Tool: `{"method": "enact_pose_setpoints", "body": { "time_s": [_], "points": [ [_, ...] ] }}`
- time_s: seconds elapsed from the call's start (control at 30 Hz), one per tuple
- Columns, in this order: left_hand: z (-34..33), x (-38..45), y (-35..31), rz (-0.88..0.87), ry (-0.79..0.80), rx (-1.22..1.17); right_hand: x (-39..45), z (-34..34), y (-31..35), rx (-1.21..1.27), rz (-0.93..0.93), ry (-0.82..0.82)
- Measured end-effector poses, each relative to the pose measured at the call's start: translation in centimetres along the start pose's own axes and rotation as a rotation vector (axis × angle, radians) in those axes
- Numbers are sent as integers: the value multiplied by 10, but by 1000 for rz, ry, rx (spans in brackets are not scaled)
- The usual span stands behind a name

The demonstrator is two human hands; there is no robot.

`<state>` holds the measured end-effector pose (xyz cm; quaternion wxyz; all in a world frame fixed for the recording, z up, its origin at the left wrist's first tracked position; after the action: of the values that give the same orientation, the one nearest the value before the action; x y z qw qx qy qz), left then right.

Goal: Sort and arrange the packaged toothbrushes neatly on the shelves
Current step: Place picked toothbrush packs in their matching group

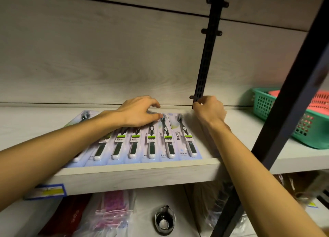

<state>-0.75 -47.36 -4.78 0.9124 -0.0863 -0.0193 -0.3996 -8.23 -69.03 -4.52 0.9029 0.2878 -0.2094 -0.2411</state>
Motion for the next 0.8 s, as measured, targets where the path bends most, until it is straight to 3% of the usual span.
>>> {"method": "enact_pose_setpoints", "body": {
  "time_s": [0.1, 0.2, 0.37, 0.6, 0.8],
  "points": [
    [-7, 14, -14, 17, 99, 62, 1, -21, -18, -26, -121, 195],
    [-19, 23, -19, 60, 132, 64, 0, -40, -16, 34, -68, 343],
    [-24, 18, -2, 110, -36, -128, 0, -52, -4, 222, 32, 433],
    [-19, 15, 7, 156, -116, -231, -14, -58, 10, -15, 166, 467],
    [-14, 14, 9, 126, -174, -301, -13, -68, 16, 8, 212, 508]
  ]
}}
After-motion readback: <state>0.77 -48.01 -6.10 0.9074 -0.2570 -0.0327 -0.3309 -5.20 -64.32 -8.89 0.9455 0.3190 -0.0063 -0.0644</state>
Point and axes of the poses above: each hand's wrist, its own x-axis towards the middle knuckle, its own z-axis out of the back of the hand, y = z × x, the point moved 10 cm from there along x, towards the middle knuckle, and after that the axes turned 11 degrees about y, right-handed, at the moved point
